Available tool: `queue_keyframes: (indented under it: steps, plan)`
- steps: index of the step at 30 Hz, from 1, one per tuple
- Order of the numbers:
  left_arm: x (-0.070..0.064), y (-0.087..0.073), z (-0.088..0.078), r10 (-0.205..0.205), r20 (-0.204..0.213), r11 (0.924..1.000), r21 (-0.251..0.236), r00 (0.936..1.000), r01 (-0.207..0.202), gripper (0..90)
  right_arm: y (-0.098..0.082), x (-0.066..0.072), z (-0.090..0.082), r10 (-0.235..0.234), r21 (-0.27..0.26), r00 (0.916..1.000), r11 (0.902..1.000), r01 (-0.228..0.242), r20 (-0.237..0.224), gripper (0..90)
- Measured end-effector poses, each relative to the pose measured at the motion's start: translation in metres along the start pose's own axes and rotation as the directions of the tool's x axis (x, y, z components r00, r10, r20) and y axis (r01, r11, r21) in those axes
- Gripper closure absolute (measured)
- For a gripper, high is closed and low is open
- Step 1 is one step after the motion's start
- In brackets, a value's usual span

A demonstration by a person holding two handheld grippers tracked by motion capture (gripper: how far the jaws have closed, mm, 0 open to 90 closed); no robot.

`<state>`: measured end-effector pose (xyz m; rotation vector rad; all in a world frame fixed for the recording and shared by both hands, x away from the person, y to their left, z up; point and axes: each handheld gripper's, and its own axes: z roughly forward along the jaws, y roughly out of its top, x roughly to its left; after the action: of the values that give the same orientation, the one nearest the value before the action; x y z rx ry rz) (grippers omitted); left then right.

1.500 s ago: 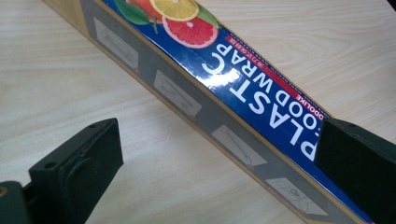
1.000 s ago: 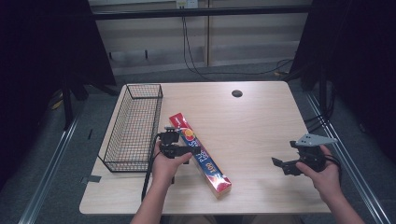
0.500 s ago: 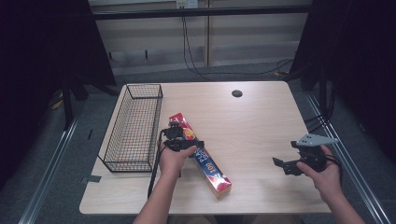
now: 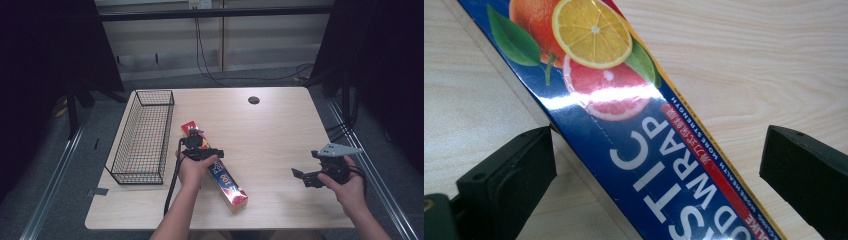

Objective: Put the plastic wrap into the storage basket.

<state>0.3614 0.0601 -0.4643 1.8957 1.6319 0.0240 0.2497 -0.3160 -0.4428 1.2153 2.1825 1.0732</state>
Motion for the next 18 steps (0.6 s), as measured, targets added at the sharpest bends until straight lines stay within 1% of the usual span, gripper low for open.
queue_keyframes:
  steps: [1, 3, 4, 7, 9, 11, 12, 13, 15, 18]
  plan:
    - [-0.0004, -0.0013, 0.0016, 0.007, -0.011, 0.9999, 0.013, 0.9999, -0.007, 1.3, 0.0000, -0.0007, -0.0003, -0.002, 0.000, 1.0000, 1.0000, 0.002, 0.001, 2.6]
    - [-0.0008, -0.0019, 0.0027, 0.007, -0.010, 0.9998, 0.016, 0.9999, -0.006, 1.2, 0.0002, -0.0008, -0.0009, 0.003, 0.000, 1.0000, 1.0000, -0.003, 0.006, 2.6]
    - [-0.0024, -0.0039, 0.0039, 0.016, -0.020, 0.9997, 0.018, 0.9997, -0.015, 1.2, 0.0003, -0.0009, -0.0011, 0.003, -0.001, 1.0000, 1.0000, -0.003, 0.007, 2.6]
    - [-0.0037, -0.0062, 0.0055, 0.024, -0.028, 0.9995, 0.022, 0.9993, -0.024, 1.2, 0.0006, -0.0010, -0.0013, 0.005, -0.004, 1.0000, 1.0000, -0.005, 0.004, 2.6]
    - [-0.0050, -0.0080, 0.0075, 0.036, -0.032, 0.9984, 0.044, 0.9989, -0.034, 1.5, 0.0006, -0.0011, -0.0013, 0.004, -0.005, 1.0000, 1.0000, -0.004, 0.002, 2.6]
    - [-0.0051, -0.0087, 0.0081, 0.024, -0.031, 0.9988, 0.045, 0.9992, -0.022, 1.9, 0.0005, -0.0012, -0.0013, 0.002, -0.006, 1.0000, 1.0000, -0.002, 0.004, 2.6]
    - [-0.0052, -0.0084, 0.0082, 0.025, -0.030, 0.9986, 0.048, 0.9992, -0.024, 1.9, 0.0005, -0.0012, -0.0013, 0.002, -0.006, 1.0000, 1.0000, -0.002, 0.004, 2.6]
    - [-0.0050, -0.0074, 0.0073, 0.017, -0.030, 0.9981, 0.060, 0.9994, -0.015, 2.8, 0.0007, -0.0011, -0.0013, 0.001, -0.010, 1.0000, 1.0000, -0.001, 0.006, 2.6]
    - [-0.0049, -0.0066, 0.0073, 0.016, -0.033, 0.9981, 0.060, 0.9993, -0.014, 3.8, 0.0009, -0.0009, -0.0019, 0.001, -0.009, 0.9999, 1.0000, -0.001, 0.010, 2.6]
    - [-0.0048, -0.0048, 0.0070, 0.021, -0.036, 0.9973, 0.071, 0.9991, -0.018, 4.8, 0.0008, -0.0005, -0.0010, -0.001, 0.000, 1.0000, 1.0000, 0.001, -0.004, 2.6]
